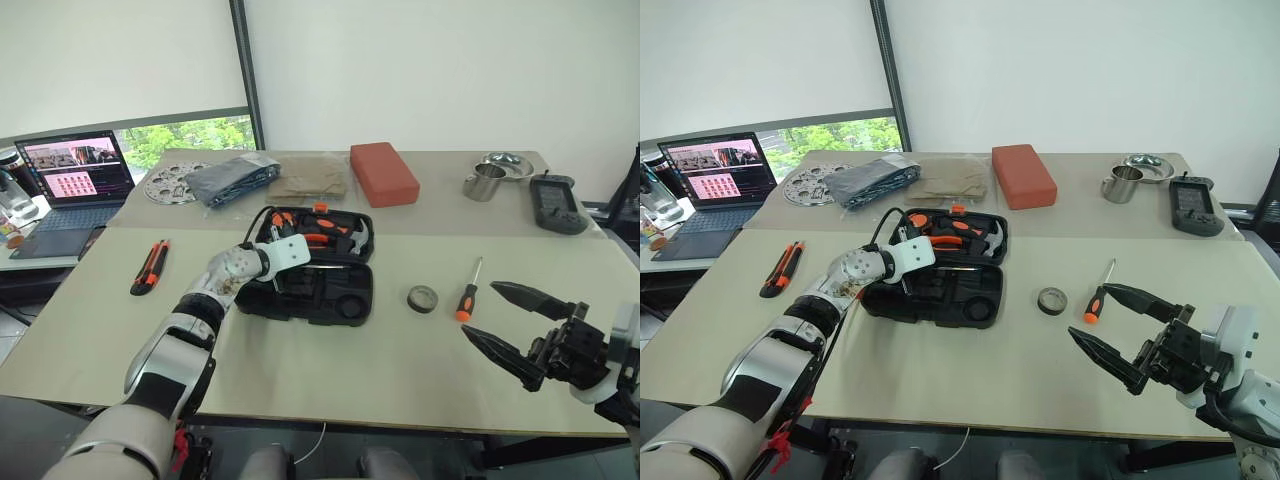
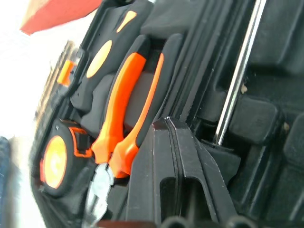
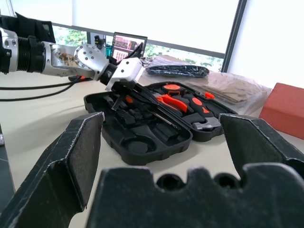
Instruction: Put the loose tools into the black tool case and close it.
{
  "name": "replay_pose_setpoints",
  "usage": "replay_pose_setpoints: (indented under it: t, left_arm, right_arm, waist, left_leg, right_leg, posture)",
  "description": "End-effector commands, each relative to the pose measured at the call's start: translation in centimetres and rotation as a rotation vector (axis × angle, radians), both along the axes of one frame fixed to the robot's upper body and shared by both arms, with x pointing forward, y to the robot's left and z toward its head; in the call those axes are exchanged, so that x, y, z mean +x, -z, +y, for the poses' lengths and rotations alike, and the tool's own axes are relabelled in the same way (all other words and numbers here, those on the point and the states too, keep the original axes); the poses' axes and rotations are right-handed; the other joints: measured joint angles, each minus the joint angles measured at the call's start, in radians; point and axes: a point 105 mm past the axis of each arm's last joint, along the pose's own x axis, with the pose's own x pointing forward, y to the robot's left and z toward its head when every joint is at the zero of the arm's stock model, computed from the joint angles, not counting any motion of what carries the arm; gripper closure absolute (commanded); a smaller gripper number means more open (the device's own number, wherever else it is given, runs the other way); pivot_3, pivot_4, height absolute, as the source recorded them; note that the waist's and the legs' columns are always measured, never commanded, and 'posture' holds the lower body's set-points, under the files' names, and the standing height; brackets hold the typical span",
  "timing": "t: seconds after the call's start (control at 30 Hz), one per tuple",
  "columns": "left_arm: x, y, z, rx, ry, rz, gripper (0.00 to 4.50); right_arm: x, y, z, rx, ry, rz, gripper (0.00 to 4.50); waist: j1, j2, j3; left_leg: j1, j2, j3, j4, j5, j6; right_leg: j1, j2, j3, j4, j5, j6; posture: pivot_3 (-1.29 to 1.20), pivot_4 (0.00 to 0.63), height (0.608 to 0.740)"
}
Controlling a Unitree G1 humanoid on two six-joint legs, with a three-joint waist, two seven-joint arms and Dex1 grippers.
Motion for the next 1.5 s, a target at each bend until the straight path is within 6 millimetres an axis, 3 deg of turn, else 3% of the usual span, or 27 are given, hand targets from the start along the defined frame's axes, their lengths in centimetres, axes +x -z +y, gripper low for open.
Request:
replay_pose_setpoints:
  t: [0.03, 0.23, 0.3, 0.47, 0.67, 0.87, 1.0, 1.23, 1.37, 1.5]
  left_arm:
    - [-3.9, 7.2, 0.6, 0.040, -0.002, 0.307, 4.46]
    - [-1.8, 3.9, 1.5, 0.009, -0.057, 0.172, 4.46]
    - [-1.2, 2.7, 1.6, -0.011, -0.070, 0.131, 4.46]
    - [0.2, -1.9, 1.9, -0.177, -0.124, 0.012, 4.46]
    - [-0.1, -4.2, 1.5, -0.342, -0.157, -0.004, 4.46]
    - [-1.0, -7.1, -0.6, -0.634, -0.132, 0.031, 4.46]
    - [-1.8, -7.0, -1.7, -0.695, -0.098, 0.099, 4.46]
    - [-1.6, -4.8, -2.4, -0.633, -0.093, 0.198, 4.46]
    - [-2.4, -2.7, -3.0, -0.548, -0.043, 0.304, 4.46]
    - [-2.2, -0.8, -2.0, -0.469, -0.116, 0.341, 4.46]
  right_arm:
    - [0.0, -0.9, 0.1, -0.024, -0.012, -0.047, 0.00]
    - [0.0, -1.0, 0.2, -0.025, -0.011, -0.051, 0.00]
    - [0.1, -1.0, 0.2, -0.025, -0.010, -0.053, 0.00]
    - [-0.1, -0.8, 0.3, -0.020, -0.008, -0.049, 0.00]
    - [-0.1, -0.9, 0.3, -0.016, -0.009, -0.051, 0.00]
    - [0.1, -0.9, 0.1, -0.002, -0.011, -0.044, 0.00]
    - [0.1, -0.9, 0.1, 0.001, -0.013, -0.044, 0.00]
    - [0.2, -0.9, -0.3, 0.003, -0.001, -0.055, 0.00]
    - [-0.1, -0.6, -0.3, -0.002, 0.004, -0.051, 0.00]
    - [-0.3, -0.8, -0.2, -0.002, 0.013, -0.056, 0.00]
  waist:
    - [0.001, 0.000, 0.000]
    - [0.008, 0.000, 0.000]
    - [0.009, 0.000, 0.000]
    - [0.002, -0.002, 0.002]
    - [0.002, -0.002, 0.009]
    - [0.018, -0.002, 0.009]
    - [0.021, -0.002, 0.009]
    - [0.010, -0.002, 0.009]
    - [0.009, -0.002, 0.009]
    - [0.009, -0.002, 0.009]
  left_leg:
    - [0.000, 0.000, 0.000, 0.000, 0.000, 0.000]
    - [-0.003, 0.000, -0.001, 0.000, -0.001, -0.001]
    - [-0.013, 0.000, -0.001, 0.000, 0.001, 0.002]
    - [-0.020, 0.000, -0.001, 0.000, 0.001, 0.003]
    - [-0.030, 0.001, -0.004, -0.001, 0.003, 0.005]
    - [-0.039, -0.001, -0.006, -0.001, 0.003, 0.005]
    - [-0.040, -0.002, -0.008, -0.001, 0.003, 0.005]
    - [-0.038, -0.002, -0.009, -0.001, 0.003, 0.005]
    - [-0.038, -0.002, -0.009, -0.001, 0.003, 0.005]
    - [-0.037, -0.003, -0.009, -0.001, 0.003, 0.005]
  right_leg:
    - [0.000, 0.000, 0.000, 0.000, 0.000, 0.000]
    - [0.000, -0.001, -0.001, -0.008, 0.000, 0.002]
    - [-0.002, -0.001, -0.001, -0.009, 0.001, 0.004]
    - [-0.011, -0.001, -0.001, -0.008, 0.002, 0.004]
    - [-0.021, 0.000, -0.002, -0.008, 0.003, 0.003]
    - [-0.033, 0.000, -0.001, -0.008, 0.008, -0.003]
    - [-0.033, 0.001, -0.001, -0.009, 0.008, -0.003]
    - [-0.032, 0.003, -0.001, -0.008, 0.008, -0.003]
    - [-0.032, 0.004, -0.001, -0.008, 0.008, -0.003]
    - [-0.031, 0.004, -0.001, -0.008, 0.008, -0.003]
  posture:
    - [0.00, 0.150, 0.740]
    - [0.00, 0.150, 0.740]
    - [0.00, 0.150, 0.740]
    - [0.00, 0.150, 0.740]
    - [0.00, 0.150, 0.740]
    - [0.00, 0.150, 0.740]
    - [0.00, 0.150, 0.740]
    - [0.00, 0.150, 0.740]
    - [0.00, 0.150, 0.740]
    - [0.00, 0.150, 0.740]
